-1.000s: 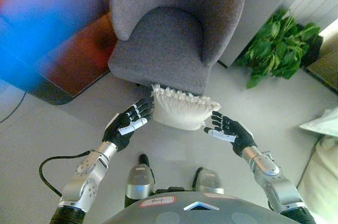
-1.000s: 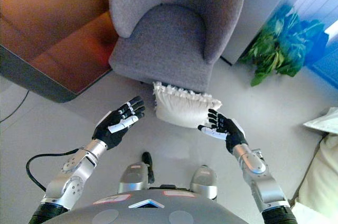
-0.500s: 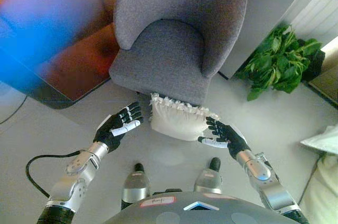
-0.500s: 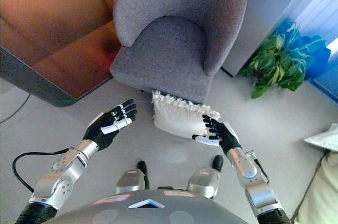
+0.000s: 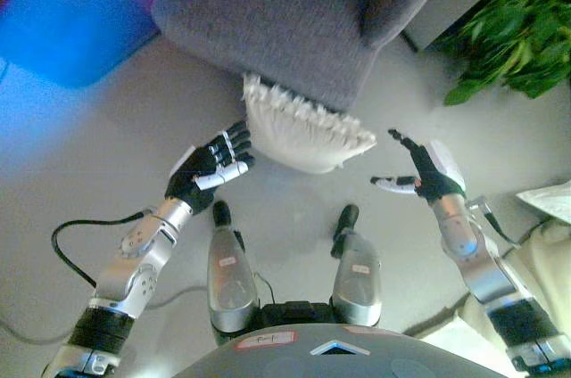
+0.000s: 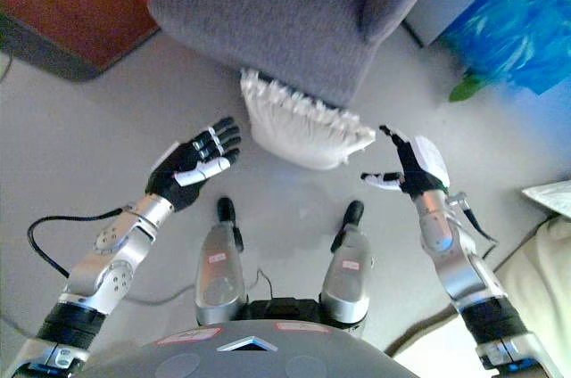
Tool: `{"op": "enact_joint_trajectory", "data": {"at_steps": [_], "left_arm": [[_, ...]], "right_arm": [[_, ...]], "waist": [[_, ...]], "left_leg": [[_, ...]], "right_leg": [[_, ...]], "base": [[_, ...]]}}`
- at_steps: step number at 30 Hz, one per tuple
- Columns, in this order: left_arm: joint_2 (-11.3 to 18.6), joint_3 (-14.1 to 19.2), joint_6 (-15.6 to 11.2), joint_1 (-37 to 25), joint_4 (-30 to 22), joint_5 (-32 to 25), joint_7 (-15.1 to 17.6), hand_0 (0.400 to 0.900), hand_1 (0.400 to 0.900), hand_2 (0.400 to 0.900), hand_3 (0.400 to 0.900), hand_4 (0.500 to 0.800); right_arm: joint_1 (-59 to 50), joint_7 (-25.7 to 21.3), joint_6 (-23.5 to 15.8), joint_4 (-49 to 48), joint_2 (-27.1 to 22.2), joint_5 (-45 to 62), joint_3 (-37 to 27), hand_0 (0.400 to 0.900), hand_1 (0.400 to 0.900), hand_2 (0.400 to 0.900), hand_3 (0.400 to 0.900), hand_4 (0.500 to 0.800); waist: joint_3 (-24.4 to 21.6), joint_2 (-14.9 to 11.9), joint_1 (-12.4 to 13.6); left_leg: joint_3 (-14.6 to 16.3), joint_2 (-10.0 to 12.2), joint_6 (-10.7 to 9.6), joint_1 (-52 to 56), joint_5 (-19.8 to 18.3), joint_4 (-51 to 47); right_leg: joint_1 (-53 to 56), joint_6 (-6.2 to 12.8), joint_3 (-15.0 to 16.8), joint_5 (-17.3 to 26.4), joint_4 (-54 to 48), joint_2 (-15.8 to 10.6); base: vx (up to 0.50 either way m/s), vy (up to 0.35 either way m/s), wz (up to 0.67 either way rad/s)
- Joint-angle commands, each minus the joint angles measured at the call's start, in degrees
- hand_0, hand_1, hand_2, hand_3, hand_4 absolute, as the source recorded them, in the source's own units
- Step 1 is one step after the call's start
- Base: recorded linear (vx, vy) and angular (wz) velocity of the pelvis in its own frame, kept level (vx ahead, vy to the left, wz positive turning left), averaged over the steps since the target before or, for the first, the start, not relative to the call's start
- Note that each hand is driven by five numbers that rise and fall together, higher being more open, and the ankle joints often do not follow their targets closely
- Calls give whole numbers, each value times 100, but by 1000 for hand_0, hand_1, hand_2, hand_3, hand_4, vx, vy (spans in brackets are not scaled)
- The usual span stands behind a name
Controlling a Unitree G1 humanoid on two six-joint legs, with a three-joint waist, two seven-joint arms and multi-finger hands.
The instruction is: Pick up the pillow and put it on the sofa.
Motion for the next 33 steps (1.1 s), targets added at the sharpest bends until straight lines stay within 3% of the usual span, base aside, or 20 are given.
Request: {"op": "enact_joint_trajectory", "data": {"at_steps": [1, 17, 33], "left_arm": [[177, -10, -700, 51, -601, -245, 64, 900, 900, 900, 900, 800], [72, -165, -979, -436, -555, -272, 128, 900, 900, 900, 900, 800], [78, -101, -894, -678, -559, -483, 23, 900, 900, 900, 900, 800]], "right_arm": [[-457, -580, -315, -225, -390, -434, -30, 900, 900, 900, 900, 800], [-1429, -1023, -270, -121, -661, -512, -96, 900, 900, 900, 900, 800], [-2438, -1061, -98, 263, -737, -719, -54, 900, 900, 900, 900, 800]], "waist": [[-299, -35, 107], [180, 141, 174], [327, 183, 282]], "left_leg": [[-241, 440, 195, 148, -223, 107], [-338, 560, 169, -1613, -644, 1561], [-617, 521, 195, -2881, -1143, 2998]], "right_leg": [[-636, 284, 545, 487, 106, -650], [-2443, 212, 898, -280, 1979, -597], [-3706, 79, 1043, -667, 3411, -734]], "base": [[-129, -35, 17], [-67, 0, 7], [-21, 18, 5]]}}
